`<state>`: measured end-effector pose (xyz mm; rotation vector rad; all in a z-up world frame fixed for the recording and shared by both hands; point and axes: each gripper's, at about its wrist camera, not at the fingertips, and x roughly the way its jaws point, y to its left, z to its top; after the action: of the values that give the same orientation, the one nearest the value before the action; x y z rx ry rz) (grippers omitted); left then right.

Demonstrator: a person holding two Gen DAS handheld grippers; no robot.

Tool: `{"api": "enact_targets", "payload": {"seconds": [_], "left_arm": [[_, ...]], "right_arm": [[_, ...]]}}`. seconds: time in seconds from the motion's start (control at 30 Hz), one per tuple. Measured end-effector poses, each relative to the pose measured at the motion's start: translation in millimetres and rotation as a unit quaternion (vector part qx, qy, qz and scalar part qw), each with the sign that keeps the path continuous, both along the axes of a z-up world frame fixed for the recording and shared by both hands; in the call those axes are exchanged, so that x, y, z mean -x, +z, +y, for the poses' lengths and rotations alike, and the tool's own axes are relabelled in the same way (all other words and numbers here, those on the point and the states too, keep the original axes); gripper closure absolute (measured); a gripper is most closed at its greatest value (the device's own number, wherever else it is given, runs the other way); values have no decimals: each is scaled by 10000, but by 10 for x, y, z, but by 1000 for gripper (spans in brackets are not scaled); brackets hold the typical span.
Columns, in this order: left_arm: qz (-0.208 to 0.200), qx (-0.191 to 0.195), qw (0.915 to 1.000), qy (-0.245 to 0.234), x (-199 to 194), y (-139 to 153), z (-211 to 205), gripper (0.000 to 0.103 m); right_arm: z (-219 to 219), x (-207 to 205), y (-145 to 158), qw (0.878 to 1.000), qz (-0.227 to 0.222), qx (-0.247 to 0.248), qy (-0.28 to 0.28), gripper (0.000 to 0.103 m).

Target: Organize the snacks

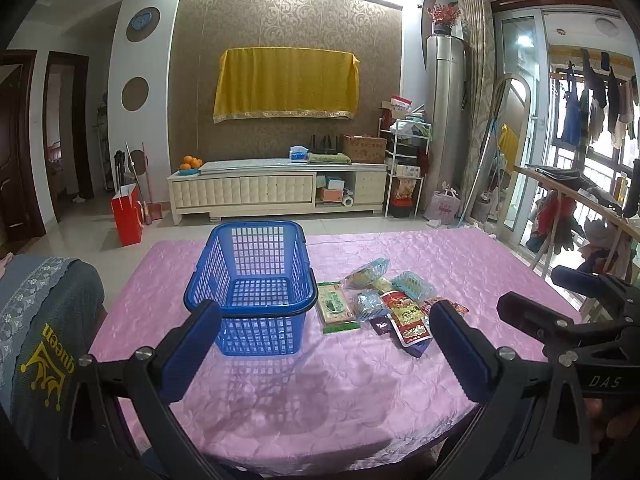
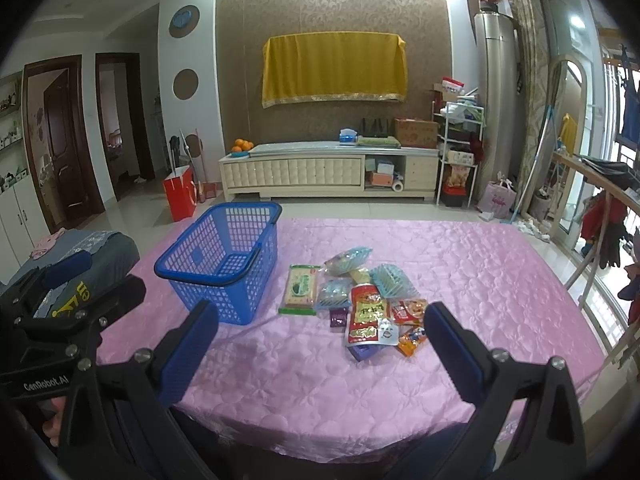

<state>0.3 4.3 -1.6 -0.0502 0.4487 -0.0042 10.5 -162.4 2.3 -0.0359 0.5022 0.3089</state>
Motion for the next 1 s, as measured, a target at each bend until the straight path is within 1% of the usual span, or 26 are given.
{"api": "enact_targets", "payload": {"seconds": [1.0], "left_arm": [[-3,-36,10000,12,26,1,8,0]], "right_arm": [[15,20,-23,10000,82,21,46,0]]}}
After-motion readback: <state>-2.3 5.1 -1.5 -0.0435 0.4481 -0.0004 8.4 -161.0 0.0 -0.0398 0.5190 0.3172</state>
